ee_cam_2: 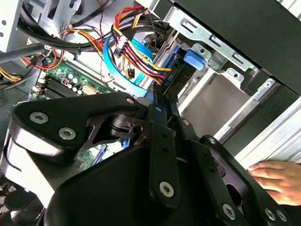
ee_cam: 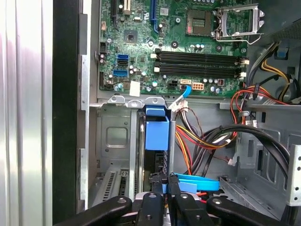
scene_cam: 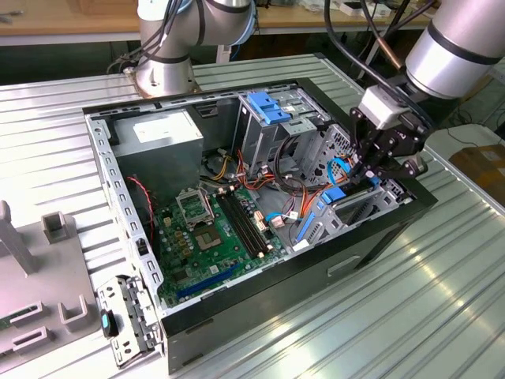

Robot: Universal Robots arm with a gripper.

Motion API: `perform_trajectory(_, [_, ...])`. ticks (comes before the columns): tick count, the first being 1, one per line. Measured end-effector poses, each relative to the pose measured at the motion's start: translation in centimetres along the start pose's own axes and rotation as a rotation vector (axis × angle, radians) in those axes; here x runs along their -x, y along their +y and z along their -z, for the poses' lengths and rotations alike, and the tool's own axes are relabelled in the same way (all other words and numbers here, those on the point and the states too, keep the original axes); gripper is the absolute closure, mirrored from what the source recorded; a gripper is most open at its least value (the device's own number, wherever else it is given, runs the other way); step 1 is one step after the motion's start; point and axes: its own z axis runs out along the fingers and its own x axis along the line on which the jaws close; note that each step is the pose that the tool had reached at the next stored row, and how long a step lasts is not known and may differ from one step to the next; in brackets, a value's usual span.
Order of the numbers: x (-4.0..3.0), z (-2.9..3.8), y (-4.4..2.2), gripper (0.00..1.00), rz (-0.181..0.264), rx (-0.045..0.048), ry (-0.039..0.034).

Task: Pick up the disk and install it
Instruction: 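Insert the second disk wire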

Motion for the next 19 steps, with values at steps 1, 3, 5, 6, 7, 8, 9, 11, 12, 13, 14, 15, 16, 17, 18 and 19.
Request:
perform_trajectory(1, [0.0,-0.06,0.01,0.84,-0.002,-0.0001,-0.0007])
perform_trajectory(3, [-0.01,-0.11,0.01,0.84,-0.003,-0.0003,-0.0033])
perform_trajectory(5, [-0.01,-0.13,0.01,0.84,-0.003,-0.0003,-0.0054])
perform_trajectory(6, [-0.04,-0.14,0.01,0.84,-0.003,-0.0005,-0.0091])
perform_trajectory(7, [-0.07,-0.13,0.01,0.84,-0.004,-0.0006,-0.013])
perform_trajectory(8, [-0.12,-0.13,0.01,0.84,-0.004,-0.0007,-0.0154])
perform_trajectory(9, [-0.2,-0.12,0.01,0.84,-0.004,-0.0007,-0.0177])
perform_trajectory(11, [-0.42,-0.11,0.02,0.84,-0.004,-0.0009,-0.0213])
perform_trajectory(12, [-0.54,-0.09,0.02,0.84,-0.004,-0.0009,-0.0222])
perform_trajectory(13, [-0.65,-0.09,0.03,0.84,-0.004,-0.0009,-0.0239])
perform_trajectory(14, [-0.72,-0.08,0.03,0.84,-0.004,-0.001,-0.0275])
perform_trajectory(15, [-0.79,-0.08,0.03,0.84,-0.005,-0.0012,-0.0328])
perform_trajectory(16, [-0.84,-0.08,0.03,0.84,-0.005,-0.0013,-0.038])
perform_trajectory(17, [-0.88,-0.08,0.03,0.84,-0.005,-0.0013,-0.0399])
perform_trajectory(18, [-0.88,-0.08,0.03,0.84,-0.005,-0.0014,-0.0402])
perform_trajectory(19, [-0.89,-0.08,0.03,0.84,-0.005,-0.0014,-0.0402])
